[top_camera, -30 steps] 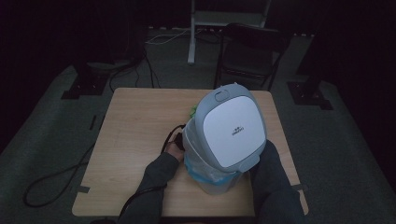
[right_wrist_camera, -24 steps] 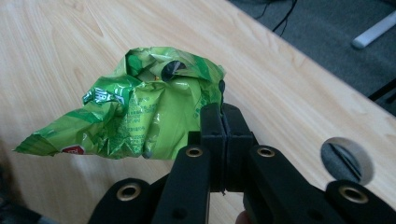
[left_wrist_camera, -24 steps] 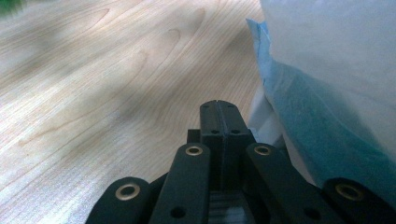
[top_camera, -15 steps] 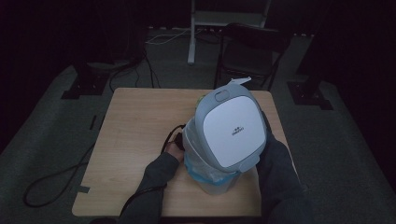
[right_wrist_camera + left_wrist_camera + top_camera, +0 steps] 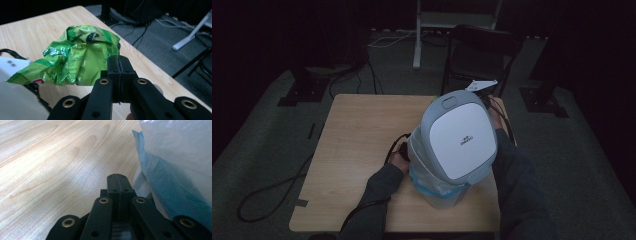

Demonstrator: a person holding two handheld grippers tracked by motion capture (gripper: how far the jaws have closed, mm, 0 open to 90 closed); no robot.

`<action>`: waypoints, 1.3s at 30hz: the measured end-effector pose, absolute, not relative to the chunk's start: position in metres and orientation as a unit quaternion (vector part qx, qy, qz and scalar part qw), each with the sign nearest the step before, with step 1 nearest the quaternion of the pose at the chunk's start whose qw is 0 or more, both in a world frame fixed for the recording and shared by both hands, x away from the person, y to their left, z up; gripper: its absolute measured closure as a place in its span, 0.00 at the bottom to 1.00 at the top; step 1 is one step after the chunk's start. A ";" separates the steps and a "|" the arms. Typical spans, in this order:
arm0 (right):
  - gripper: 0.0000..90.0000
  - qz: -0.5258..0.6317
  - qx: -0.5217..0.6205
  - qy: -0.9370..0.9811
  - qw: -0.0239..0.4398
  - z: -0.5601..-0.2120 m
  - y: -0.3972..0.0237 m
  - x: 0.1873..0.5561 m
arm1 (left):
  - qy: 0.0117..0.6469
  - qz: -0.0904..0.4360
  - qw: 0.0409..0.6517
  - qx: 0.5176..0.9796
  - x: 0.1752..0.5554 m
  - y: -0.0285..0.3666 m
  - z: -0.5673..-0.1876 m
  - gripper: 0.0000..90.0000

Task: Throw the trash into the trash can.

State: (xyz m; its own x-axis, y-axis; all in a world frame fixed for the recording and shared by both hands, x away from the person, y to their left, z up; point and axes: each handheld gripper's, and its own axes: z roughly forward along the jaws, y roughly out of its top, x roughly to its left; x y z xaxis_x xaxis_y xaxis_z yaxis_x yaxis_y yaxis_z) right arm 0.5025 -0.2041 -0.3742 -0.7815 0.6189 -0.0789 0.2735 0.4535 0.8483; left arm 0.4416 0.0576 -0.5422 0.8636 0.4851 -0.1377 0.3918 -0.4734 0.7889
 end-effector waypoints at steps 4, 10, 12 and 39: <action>0.99 0.457 0.260 0.827 0.199 -0.363 -0.210 0.493 | 0.256 0.051 0.445 0.857 0.441 0.058 -0.542 1.00; 0.99 0.464 0.255 0.822 0.210 -0.352 -0.218 0.484 | 0.256 0.051 0.445 0.857 0.442 0.058 -0.542 1.00; 0.99 0.472 0.253 0.818 0.210 -0.348 -0.221 0.481 | 0.256 0.051 0.445 0.857 0.442 0.058 -0.542 1.00; 0.99 0.520 0.241 0.784 0.239 -0.306 -0.236 0.462 | 0.255 0.051 0.445 0.857 0.442 0.057 -0.542 1.00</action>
